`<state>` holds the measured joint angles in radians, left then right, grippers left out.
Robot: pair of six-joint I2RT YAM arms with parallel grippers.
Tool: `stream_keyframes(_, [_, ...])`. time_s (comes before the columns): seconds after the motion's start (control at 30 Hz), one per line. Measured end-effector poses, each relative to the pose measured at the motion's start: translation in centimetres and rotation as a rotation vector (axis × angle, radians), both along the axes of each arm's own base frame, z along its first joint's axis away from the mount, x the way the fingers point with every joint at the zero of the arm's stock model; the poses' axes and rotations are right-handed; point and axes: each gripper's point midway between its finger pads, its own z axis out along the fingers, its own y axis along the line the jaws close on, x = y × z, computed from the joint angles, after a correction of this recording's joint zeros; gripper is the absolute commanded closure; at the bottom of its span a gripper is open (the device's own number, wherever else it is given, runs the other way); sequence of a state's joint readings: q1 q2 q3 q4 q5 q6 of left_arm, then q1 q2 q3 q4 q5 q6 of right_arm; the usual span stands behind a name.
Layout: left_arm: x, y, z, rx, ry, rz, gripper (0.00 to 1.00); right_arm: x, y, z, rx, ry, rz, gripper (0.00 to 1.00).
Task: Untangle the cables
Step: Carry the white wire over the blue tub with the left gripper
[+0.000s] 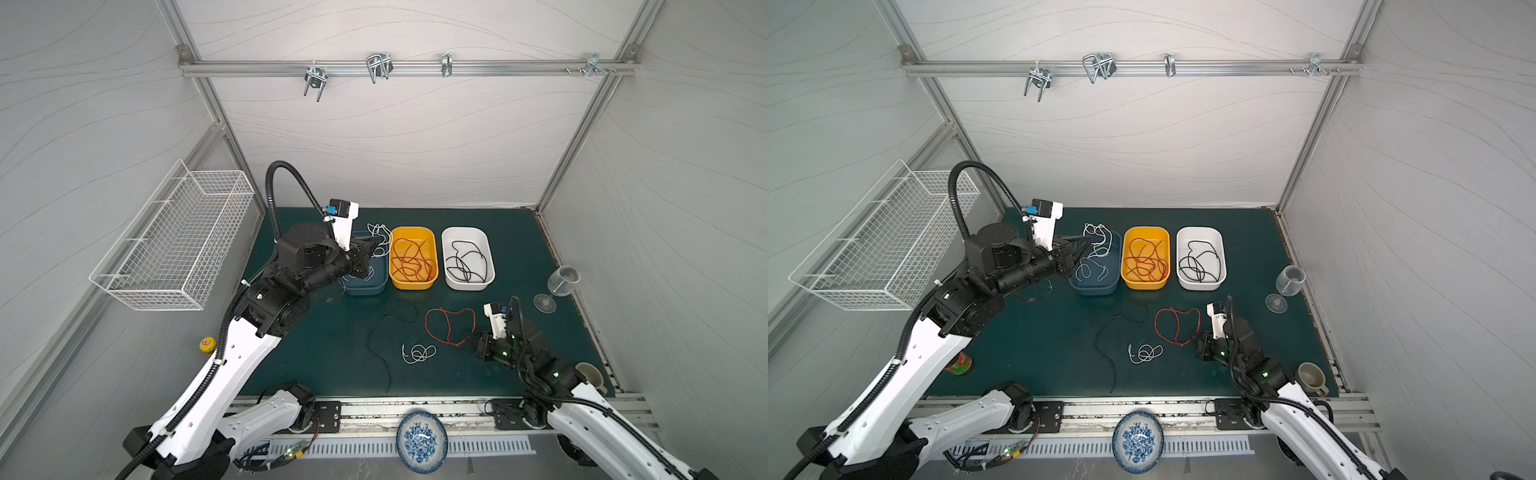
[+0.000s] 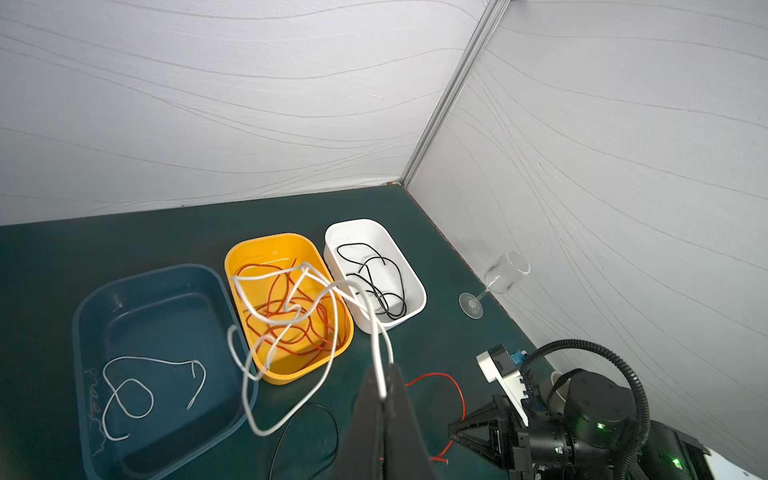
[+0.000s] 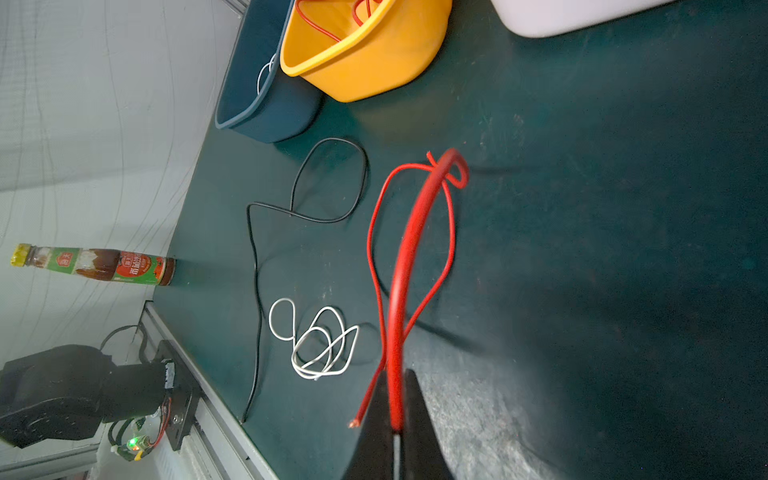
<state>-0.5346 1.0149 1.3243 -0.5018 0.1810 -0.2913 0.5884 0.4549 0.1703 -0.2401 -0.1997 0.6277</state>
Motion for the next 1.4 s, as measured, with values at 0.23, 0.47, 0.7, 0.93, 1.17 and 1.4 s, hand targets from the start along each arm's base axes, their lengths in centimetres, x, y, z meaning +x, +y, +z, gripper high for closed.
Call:
stream_keyframes(0.23, [0.5,0.0,1.7,-0.012,-0.018,0.002,1.0,0.0,0.0,0.2,0.006,-0.008,0.002,1.0])
stream_keyframes(0.47, [3.2,0.5,-0.2,0.012,0.038,0.043,1.0,-0.3,0.4,0.9,0.014,-0.035,0.041,1.0])
stream_keyframes(0.7, [6.0,2.1,-3.0,0.031,0.097,0.11,1.0,-0.2,0.8,3.9,0.012,-0.098,0.074,1.0])
stream_keyframes(0.93, [7.9,2.8,-8.0,0.069,0.176,0.15,1.0,-0.6,1.5,7.7,0.019,-0.172,0.123,1.0])
stream_keyframes(1.17, [9.7,3.6,-12.1,0.114,0.231,0.2,1.0,-1.4,2.3,11.3,0.005,-0.238,0.184,1.0])
stream_keyframes(1.4, [10.9,4.9,-14.9,0.14,0.254,0.257,1.0,-1.7,2.3,13.6,-0.003,-0.283,0.205,1.0])
